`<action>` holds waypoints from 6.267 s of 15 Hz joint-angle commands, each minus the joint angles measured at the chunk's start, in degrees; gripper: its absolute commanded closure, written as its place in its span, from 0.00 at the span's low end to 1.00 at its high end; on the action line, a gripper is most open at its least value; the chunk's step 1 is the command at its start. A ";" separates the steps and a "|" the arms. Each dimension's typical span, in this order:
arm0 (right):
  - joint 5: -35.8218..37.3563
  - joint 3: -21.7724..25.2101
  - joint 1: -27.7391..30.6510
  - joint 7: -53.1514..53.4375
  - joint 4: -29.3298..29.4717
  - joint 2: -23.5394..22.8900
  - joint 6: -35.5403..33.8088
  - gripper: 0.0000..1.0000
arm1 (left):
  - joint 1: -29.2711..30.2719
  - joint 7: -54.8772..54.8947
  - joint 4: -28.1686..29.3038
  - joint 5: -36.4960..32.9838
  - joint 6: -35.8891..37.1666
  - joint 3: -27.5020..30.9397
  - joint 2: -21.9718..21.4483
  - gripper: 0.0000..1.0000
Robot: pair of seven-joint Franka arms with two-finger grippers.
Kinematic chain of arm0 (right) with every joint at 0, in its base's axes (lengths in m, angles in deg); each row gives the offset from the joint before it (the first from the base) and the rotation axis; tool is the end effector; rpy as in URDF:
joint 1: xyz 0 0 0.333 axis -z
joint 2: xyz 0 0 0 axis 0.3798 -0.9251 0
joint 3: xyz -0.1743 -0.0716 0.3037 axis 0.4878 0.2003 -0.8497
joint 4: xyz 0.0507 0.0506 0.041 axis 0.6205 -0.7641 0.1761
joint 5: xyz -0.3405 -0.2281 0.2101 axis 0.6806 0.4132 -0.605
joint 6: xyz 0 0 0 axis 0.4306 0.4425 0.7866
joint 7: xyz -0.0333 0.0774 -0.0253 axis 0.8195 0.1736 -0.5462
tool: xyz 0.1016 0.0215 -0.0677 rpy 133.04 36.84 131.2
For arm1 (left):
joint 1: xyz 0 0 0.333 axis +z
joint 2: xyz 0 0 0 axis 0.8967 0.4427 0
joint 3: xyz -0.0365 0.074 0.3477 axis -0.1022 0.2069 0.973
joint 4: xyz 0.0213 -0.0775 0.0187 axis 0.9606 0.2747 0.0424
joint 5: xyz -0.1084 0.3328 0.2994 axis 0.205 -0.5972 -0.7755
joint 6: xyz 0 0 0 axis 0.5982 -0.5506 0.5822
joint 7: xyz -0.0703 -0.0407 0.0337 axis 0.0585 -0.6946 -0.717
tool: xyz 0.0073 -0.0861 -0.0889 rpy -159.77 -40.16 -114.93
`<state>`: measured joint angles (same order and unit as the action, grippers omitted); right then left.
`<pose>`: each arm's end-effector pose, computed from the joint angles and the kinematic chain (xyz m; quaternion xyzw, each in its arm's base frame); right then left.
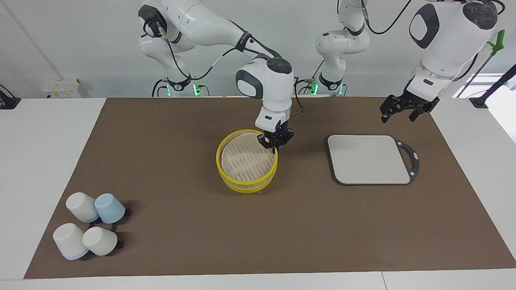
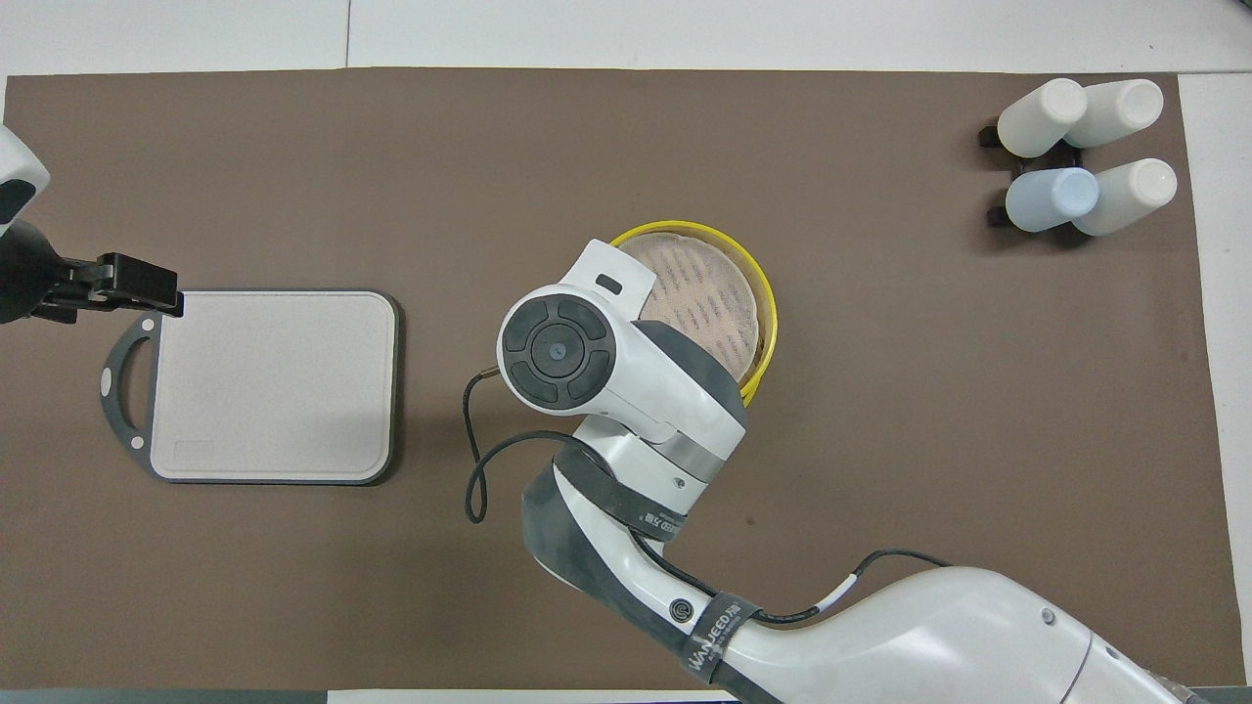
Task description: Place bun in steamer
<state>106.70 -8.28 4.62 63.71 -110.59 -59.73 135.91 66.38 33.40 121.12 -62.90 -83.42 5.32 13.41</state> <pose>0.5953 0.4983 0.3956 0.9905 0.1143 0.0765 0.0013 0.6263 -0.0296 0.6055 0.9998 -0.0142 -0.0103 0.0039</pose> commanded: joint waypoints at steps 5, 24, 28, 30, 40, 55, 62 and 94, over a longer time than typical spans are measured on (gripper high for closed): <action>0.69 -0.33 0.30 2.14 -2.30 1.36 1.13 1.00 | -0.02 1.14 5.20 1.02 0.27 0.45 -4.36 0.00; 3.59 -0.24 -1.45 3.55 -3.71 1.89 1.04 1.00 | -0.55 0.88 4.34 0.76 -0.25 0.18 -4.20 0.00; 3.50 -0.33 -1.37 3.90 -4.42 1.98 1.21 1.00 | -0.81 0.88 4.60 0.76 -0.26 0.10 -4.37 0.00; 3.50 -0.33 -1.37 3.99 -4.50 2.07 1.21 1.00 | -0.81 0.96 4.60 0.76 -0.34 0.18 -4.28 0.00; 3.59 -0.24 -0.84 3.29 -6.35 2.51 3.06 1.00 | -0.81 0.88 4.60 0.76 -0.52 0.18 -4.28 0.00; 3.07 -0.33 -0.22 5.66 -6.70 2.77 2.80 0.06 | -0.81 0.88 4.43 0.76 -0.52 0.10 -4.20 0.00; 2.63 -0.42 4.42 4.61 -3.28 5.13 -1.85 0.00 | -0.81 0.79 4.34 0.76 -0.52 0.10 -4.20 0.00; -22.78 28.32 17.62 -42.42 -12.33 29.05 -21.46 0.00 | -0.81 0.79 4.34 0.76 -0.34 0.10 -4.55 0.00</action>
<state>82.98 19.41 22.63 22.32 -121.46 -31.74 113.08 66.16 33.62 124.48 -62.90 -83.41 4.87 10.17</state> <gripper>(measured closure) 0.000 0.000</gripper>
